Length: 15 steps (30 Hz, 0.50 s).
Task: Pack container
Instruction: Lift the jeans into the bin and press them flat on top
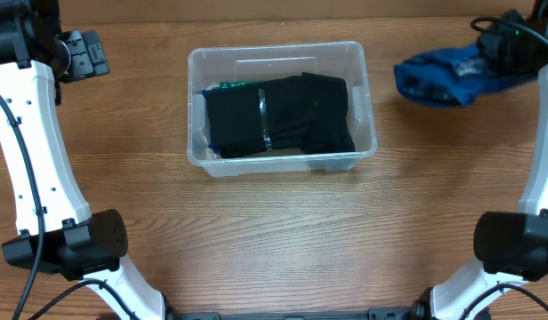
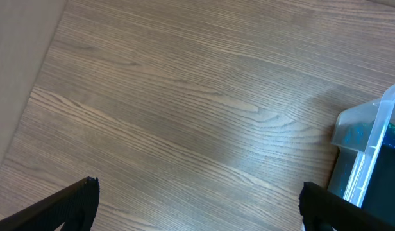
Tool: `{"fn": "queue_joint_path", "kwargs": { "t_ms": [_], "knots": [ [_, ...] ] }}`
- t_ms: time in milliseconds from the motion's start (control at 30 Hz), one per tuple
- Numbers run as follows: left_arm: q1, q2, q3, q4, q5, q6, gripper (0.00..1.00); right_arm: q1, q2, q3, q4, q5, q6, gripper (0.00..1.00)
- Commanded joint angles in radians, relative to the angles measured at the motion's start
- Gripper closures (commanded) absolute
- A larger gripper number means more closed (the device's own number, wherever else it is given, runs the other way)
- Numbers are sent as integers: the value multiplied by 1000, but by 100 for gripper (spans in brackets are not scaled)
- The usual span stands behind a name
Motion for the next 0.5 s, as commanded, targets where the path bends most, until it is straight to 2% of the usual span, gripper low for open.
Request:
{"fn": "queue_joint_path", "kwargs": {
  "t_ms": [0,133,233,333,467],
  "knots": [
    [4,10,-3,-2,-13,0,0,116,-158,115,43,-5,-12,96],
    [4,10,-3,-2,-13,0,0,320,-242,117,87,99,57,96],
    [4,10,-3,-2,-13,0,0,563,-228,114,95,342,265,96],
    [4,10,-3,-2,-13,0,0,772,-167,114,119,605,477,96],
    [4,10,-3,-2,-13,0,0,887,-31,114,187,690,529,96]
  ]
}}
